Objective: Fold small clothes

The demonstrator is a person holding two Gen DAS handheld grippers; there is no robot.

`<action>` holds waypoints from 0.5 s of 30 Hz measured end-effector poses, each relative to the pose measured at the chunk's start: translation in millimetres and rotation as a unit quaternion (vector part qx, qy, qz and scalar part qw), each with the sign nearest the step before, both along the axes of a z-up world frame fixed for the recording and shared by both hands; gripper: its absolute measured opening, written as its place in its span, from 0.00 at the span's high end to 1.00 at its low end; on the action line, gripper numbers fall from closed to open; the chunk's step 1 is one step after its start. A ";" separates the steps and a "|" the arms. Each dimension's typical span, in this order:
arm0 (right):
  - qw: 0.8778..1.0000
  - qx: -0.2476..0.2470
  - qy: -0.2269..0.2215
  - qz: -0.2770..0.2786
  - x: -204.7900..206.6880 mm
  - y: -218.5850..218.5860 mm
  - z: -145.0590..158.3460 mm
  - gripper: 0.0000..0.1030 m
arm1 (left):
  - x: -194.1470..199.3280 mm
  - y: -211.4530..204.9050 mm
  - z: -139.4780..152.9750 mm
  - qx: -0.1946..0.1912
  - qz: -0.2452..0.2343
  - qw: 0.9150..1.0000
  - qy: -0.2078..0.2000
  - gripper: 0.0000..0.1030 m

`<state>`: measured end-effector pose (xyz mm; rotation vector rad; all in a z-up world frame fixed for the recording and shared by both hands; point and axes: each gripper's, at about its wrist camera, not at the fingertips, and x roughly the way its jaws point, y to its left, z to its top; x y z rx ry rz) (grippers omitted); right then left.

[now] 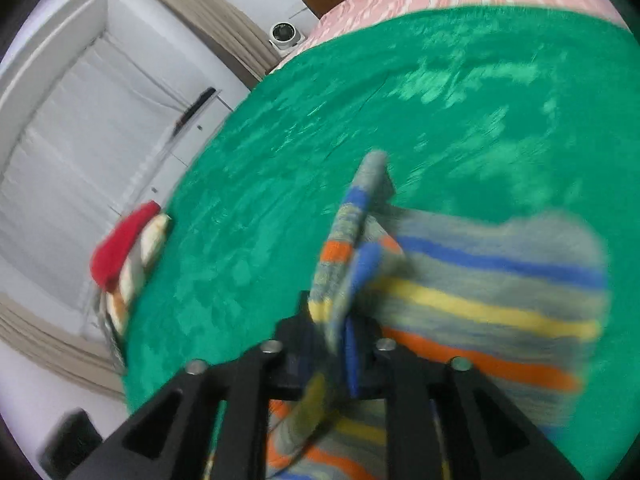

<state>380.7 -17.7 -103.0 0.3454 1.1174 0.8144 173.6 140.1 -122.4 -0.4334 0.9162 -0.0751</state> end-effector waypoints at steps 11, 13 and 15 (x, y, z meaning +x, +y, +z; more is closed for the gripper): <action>0.983 -0.044 -0.158 0.085 -101.9 -61.0 54.2 0.56 | -5.6 -4.7 10.5 0.014 -0.004 0.999 -0.038 0.47; 0.976 -0.067 -0.163 0.127 -130.1 -76.3 38.1 0.57 | 12.9 -5.8 -5.4 0.039 0.004 0.999 0.009 0.80; 0.974 -0.124 -0.133 0.138 -150.9 -90.7 -3.9 0.68 | 13.4 3.4 -21.6 0.026 0.005 0.999 0.023 0.79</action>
